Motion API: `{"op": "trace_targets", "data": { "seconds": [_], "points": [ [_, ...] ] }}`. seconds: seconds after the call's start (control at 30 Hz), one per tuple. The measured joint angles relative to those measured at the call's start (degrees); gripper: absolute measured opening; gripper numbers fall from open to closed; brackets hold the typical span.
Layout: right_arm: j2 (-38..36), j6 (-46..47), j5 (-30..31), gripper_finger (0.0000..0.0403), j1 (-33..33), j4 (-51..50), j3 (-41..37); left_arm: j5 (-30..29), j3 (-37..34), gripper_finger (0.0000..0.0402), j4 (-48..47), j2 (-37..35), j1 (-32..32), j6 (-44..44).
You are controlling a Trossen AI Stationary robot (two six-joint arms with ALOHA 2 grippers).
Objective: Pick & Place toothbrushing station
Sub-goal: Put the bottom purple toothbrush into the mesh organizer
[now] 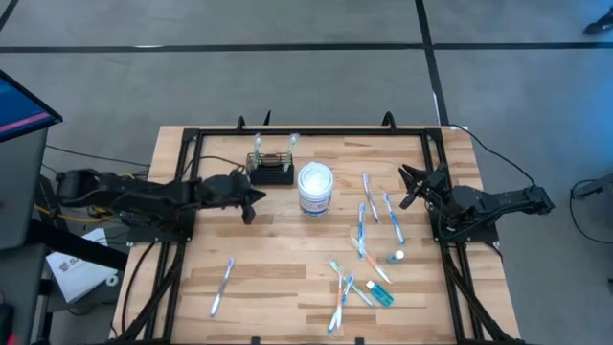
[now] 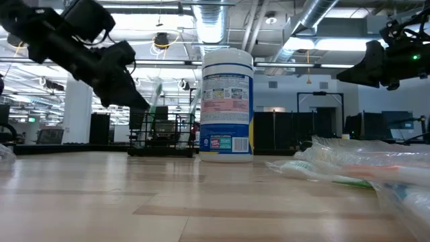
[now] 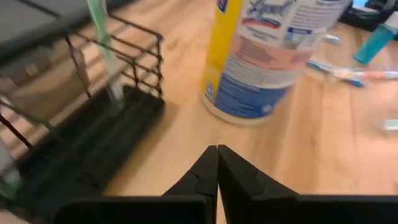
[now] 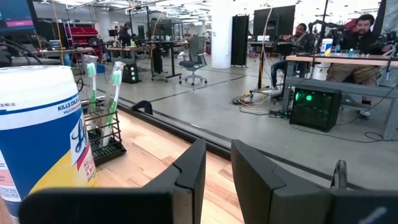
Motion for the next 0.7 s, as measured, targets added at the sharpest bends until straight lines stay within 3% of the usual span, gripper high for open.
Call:
{"op": "trace_targets", "data": {
  "seconds": [0.1, 0.37, 0.7],
  "points": [
    [0.0, 0.0, 0.0, 0.0069, 0.0, 0.0, 0.0, 0.6, 2.5, 0.0001, -6.7, -1.4, -3.8, -6.6],
    [0.0, 0.0, 0.0, 0.0069, 0.0, 0.0, 0.0, 1.6, 12.9, 0.0001, -35.2, -0.9, -14.3, -28.7],
    [0.0, 0.0, 0.0, 0.0069, 0.0, 0.2, 0.0, 8.8, 18.4, 0.0, -42.8, 1.7, -25.7, -50.7]
  ]
}}
